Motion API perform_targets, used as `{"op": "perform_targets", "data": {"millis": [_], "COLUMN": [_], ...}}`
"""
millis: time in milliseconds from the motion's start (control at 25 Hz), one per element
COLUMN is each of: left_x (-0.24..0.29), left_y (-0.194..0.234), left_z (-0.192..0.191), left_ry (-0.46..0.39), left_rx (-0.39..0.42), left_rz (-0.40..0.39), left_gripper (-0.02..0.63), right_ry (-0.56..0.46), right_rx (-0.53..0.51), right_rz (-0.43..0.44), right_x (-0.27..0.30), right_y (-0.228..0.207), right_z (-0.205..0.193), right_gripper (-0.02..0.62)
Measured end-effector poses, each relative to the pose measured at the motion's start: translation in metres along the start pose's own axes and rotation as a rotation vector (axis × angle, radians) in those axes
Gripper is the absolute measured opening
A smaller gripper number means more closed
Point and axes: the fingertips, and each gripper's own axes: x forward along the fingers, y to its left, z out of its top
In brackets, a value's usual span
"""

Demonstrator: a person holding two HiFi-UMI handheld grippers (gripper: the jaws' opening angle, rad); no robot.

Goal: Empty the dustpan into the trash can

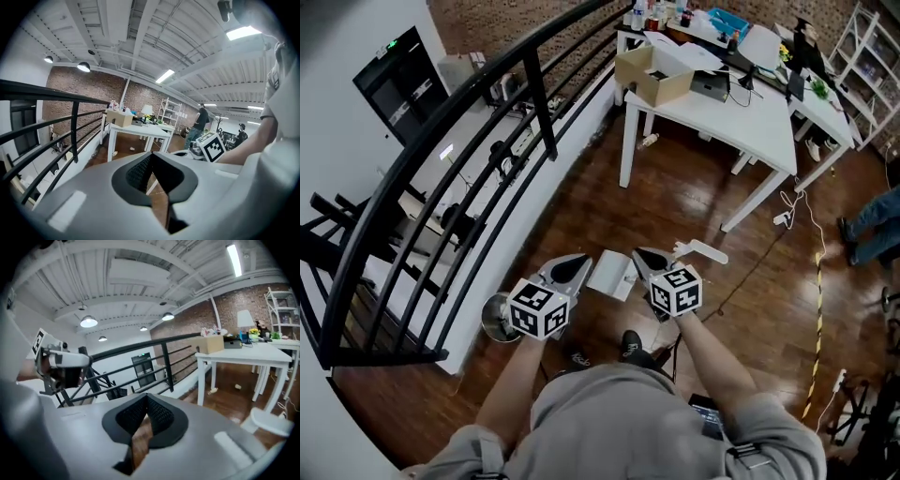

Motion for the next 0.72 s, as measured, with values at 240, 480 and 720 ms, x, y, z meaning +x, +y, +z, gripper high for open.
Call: {"op": "perform_targets", "data": {"millis": [240, 480, 720], "left_x": [-0.034, -0.077, -0.106], "left_y": [0.016, 0.039, 0.048], "left_z": [0.034, 0.066, 0.094], "left_ry": [-0.081, -0.151, -0.216], "left_rx": [0.025, 0.052, 0.067], "left_rz": [0.080, 0.172, 0.222], "left_gripper": [0.006, 0.006, 0.006], "right_ry": [-0.189, -0.311, -0.344], "right_rx": [-0.120, -0.232, -0.293], "right_rz": [0.176, 0.325, 0.409], "right_x": [0.005, 0.014, 0.013], "right_y": [0.077, 0.155, 0.201], "right_z": [0.105, 0.179, 0.212], "right_gripper": [0.000, 0.000, 0.000]}}
